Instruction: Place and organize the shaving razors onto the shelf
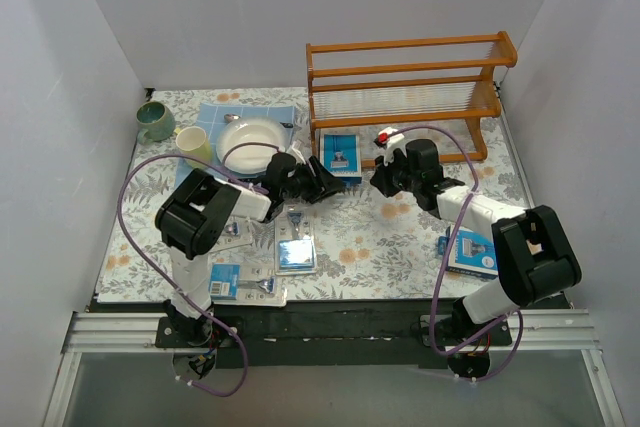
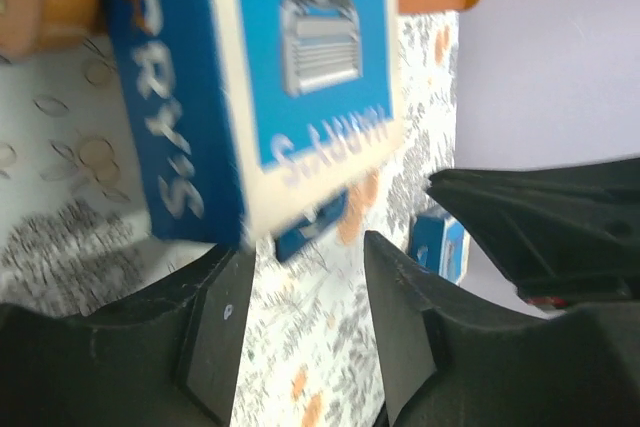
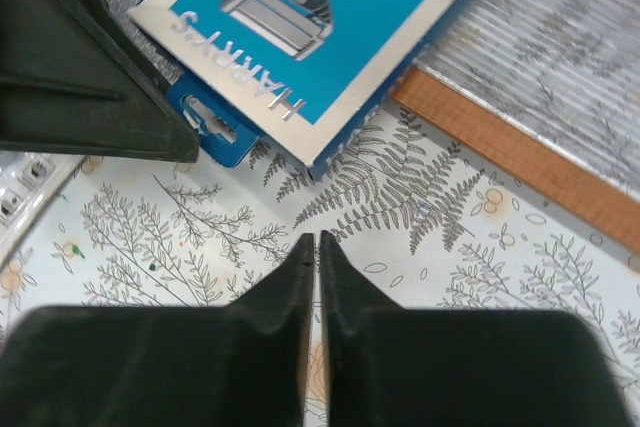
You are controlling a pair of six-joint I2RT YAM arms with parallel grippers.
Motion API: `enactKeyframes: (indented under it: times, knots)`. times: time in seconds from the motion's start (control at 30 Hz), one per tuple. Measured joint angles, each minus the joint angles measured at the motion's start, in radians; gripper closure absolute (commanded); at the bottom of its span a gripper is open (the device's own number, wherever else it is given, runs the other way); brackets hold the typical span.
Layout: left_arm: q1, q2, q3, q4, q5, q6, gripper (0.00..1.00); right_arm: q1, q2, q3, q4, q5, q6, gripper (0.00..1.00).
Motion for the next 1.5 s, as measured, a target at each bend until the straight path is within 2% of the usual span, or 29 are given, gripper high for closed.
enactKeyframes:
  times: [0.17,0.4,0.77,1.0,1.1,1.2,1.23,1.33,1.43,1.5]
  knots:
    - [0.002,-0.13,-0.074,-0.042,0.041,0.043,0.53,0.014,0.043,0.027,-0.018,-0.061,-0.081,0.98]
    - [0.028,-0.332,-0.192,-0.112,0.049,0.085,0.61,0.072,0.122,0.09,-0.035,-0.09,-0.122,0.98]
    - [0.146,-0.342,-0.207,-0.169,0.029,0.11,0.61,0.086,0.283,0.216,-0.011,0.046,-0.107,0.98]
    - [0.165,-0.358,-0.242,-0.169,0.027,0.105,0.6,0.086,0.32,0.273,-0.014,0.074,-0.1,0.96]
    - [0.167,-0.372,-0.249,-0.178,0.027,0.105,0.55,0.087,0.316,0.273,-0.024,0.073,-0.101,0.91]
    - [0.169,-0.386,-0.249,-0.184,0.037,0.119,0.52,0.086,0.268,0.265,-0.097,0.075,-0.119,0.74]
    - [0.169,-0.391,-0.249,-0.187,0.043,0.13,0.52,0.086,0.233,0.261,-0.141,0.077,-0.134,0.62]
    - [0.17,-0.402,-0.248,-0.192,0.072,0.161,0.48,0.077,0.098,0.248,-0.282,0.089,-0.203,0.48]
    - [0.17,-0.409,-0.248,-0.195,0.112,0.197,0.46,0.045,-0.051,0.236,-0.438,0.09,-0.274,0.41]
    - [0.17,-0.418,-0.248,-0.205,0.146,0.225,0.45,-0.002,-0.125,0.23,-0.539,0.094,-0.319,0.4]
